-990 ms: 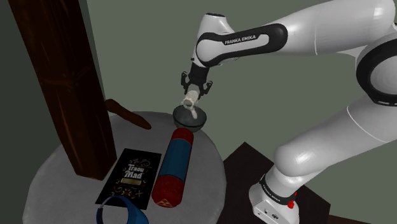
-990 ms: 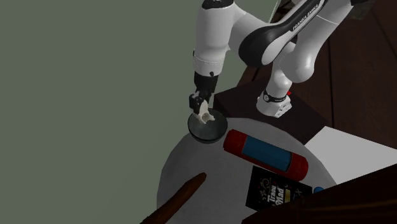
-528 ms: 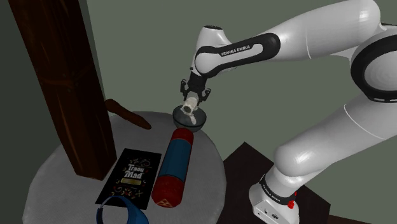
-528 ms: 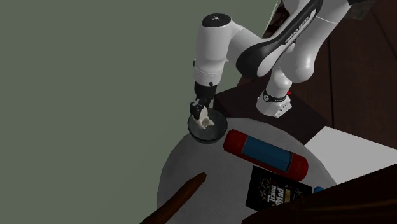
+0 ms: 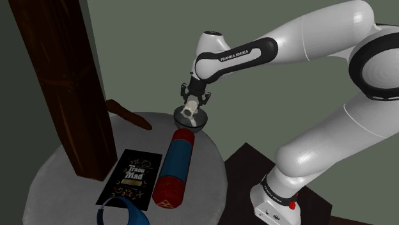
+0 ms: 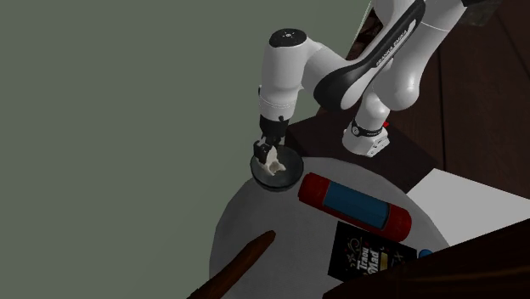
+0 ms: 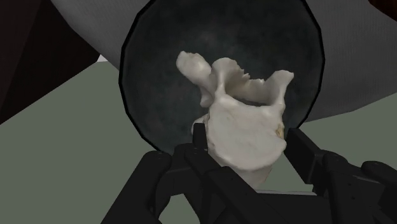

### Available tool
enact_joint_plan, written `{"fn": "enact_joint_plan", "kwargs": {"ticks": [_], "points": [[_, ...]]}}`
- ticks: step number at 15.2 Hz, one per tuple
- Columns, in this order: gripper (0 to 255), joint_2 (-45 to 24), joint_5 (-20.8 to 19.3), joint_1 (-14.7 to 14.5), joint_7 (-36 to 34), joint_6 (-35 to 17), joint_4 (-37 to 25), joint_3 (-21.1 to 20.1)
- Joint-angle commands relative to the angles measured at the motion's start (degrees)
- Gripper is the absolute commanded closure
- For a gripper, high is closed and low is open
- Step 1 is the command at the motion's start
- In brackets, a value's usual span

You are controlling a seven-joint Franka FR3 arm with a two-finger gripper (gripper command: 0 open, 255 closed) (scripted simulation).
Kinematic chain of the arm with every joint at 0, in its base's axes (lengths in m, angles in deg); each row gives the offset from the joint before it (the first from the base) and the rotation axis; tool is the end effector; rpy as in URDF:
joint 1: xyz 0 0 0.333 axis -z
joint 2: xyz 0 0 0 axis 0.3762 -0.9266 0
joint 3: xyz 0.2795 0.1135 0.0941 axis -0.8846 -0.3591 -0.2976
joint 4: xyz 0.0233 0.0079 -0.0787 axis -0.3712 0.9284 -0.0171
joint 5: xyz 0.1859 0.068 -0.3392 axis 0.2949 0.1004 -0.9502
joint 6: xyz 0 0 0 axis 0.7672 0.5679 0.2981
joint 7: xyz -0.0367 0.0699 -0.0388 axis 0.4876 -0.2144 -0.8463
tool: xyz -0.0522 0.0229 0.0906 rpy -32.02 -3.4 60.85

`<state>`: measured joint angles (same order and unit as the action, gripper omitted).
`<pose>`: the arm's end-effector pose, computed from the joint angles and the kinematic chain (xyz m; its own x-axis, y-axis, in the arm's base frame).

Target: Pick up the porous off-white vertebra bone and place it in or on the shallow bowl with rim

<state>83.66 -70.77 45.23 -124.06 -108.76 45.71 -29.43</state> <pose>0.4850 0.0499 0.4060 0.4969 -0.8658 0.0587 -0.8618 -0.5003 -0.0834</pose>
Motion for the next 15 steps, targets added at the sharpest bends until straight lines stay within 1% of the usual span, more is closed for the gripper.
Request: {"fn": "enact_joint_plan", "kwargs": {"ticks": [1,3,4,9,13,15], "points": [[255,0.0,0.0,0.0,0.0,-0.03,0.01,0.0],[255,0.0,0.0,0.0,0.0,-0.03,0.01,0.0],[0,0.0,0.0,0.0,-0.01,-0.03,0.01,0.0],[0,0.0,0.0,0.0,0.0,-0.03,0.01,0.0],[0,4.32,1.67,-0.36,1.38,7.66,-3.65,1.2],[0,4.32,1.67,-0.38,1.37,7.66,-3.65,1.21]]}}
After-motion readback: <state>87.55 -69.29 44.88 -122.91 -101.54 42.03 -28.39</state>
